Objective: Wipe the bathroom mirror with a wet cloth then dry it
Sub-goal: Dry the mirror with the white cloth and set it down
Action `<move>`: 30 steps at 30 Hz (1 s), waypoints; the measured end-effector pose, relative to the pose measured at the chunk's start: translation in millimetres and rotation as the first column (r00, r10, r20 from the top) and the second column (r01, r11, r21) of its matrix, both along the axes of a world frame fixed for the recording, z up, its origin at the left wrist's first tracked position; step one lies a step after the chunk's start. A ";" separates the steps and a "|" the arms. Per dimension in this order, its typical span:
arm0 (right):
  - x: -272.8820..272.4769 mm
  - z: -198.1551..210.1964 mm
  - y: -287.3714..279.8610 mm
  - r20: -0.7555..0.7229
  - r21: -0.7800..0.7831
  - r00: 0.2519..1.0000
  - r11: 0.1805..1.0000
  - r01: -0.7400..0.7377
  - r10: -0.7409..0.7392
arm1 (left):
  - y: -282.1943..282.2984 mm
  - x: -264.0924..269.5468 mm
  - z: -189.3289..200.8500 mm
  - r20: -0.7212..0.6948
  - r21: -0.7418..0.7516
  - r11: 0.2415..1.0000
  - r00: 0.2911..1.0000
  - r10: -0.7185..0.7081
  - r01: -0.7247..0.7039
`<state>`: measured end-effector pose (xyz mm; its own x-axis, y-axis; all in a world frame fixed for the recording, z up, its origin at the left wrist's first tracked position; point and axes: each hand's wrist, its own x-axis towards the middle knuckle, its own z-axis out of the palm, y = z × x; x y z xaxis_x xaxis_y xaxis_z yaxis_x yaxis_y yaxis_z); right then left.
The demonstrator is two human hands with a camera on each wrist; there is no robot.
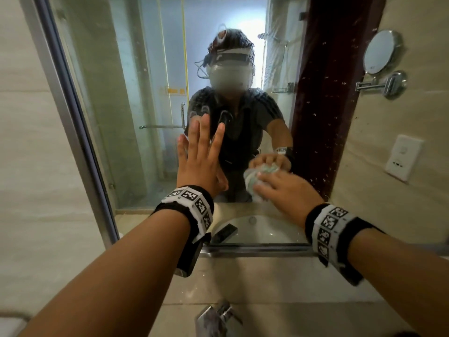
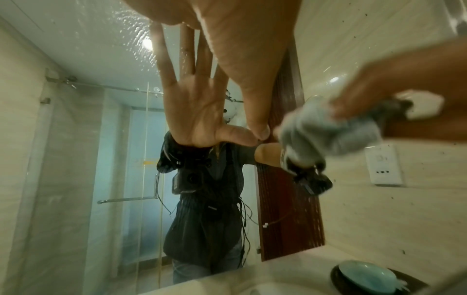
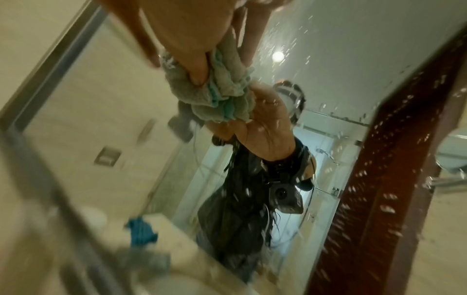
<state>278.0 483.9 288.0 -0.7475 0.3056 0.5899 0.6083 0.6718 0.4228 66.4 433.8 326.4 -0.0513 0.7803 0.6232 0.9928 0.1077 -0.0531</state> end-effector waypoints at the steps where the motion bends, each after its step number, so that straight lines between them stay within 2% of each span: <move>1: -2.2 11.5 -0.9 -0.109 -0.020 0.994 1.000 0.019 -0.021 | -1.5 -0.4 -6.2 -0.020 0.003 1.000 1.000 -0.009 0.009; 4: -15.0 47.6 -3.5 -0.448 -0.064 0.894 0.998 -0.011 -0.019 | -5.5 -2.1 -31.8 -0.071 0.008 1.000 0.997 -0.002 0.003; 6: -26.6 59.8 -2.4 -0.540 -0.046 0.842 0.999 -0.025 -0.004 | -8.1 -3.0 -48.5 -0.080 -0.028 0.999 0.997 0.022 -0.024; 8: -38.3 55.6 -0.5 -0.534 -0.014 0.845 0.999 -0.042 0.029 | -9.5 -5.1 -60.9 -0.066 -0.088 0.996 0.997 0.028 -0.034; 10: -46.8 37.2 -1.4 -0.459 0.000 0.886 0.997 -0.072 0.064 | -8.0 -8.2 -68.6 -0.037 -0.131 0.991 0.999 0.020 -0.025; 15: -37.3 -51.2 -1.7 -0.122 -0.064 0.991 0.996 -0.058 0.050 | -3.7 -4.7 -72.1 0.026 -0.166 0.986 1.000 0.016 -0.012; 17: -22.3 -83.4 -1.2 0.002 -0.107 0.997 0.992 -0.070 0.071 | -2.6 -2.7 -73.0 0.031 -0.170 0.985 0.999 0.024 -0.018; 19: -6.0 -97.8 -1.9 0.050 -0.104 0.993 0.989 -0.104 0.109 | -1.0 -2.2 -75.1 0.031 -0.157 0.987 0.999 0.035 -0.029; 23: 11.7 -85.9 -3.7 -0.004 -0.050 0.998 0.996 -0.070 0.070 | 1.4 0.0 -77.8 0.030 -0.148 0.988 0.998 0.060 -0.055; 27: 11.4 -48.7 0.4 -0.289 -0.036 0.957 0.999 0.018 -0.027 | 2.3 2.4 -79.7 0.040 -0.130 0.990 0.997 0.061 -0.056; 30: 11.2 -41.5 4.9 -0.382 0.011 0.923 0.999 0.038 -0.031 | 4.6 2.9 -82.2 0.034 -0.144 0.987 0.996 0.080 -0.074</move>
<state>289.2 488.9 246.6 -0.4535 0.3139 0.8342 0.7486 0.6420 0.1654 69.3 438.4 244.1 -0.1372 0.8537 0.5024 0.9834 0.1783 -0.0344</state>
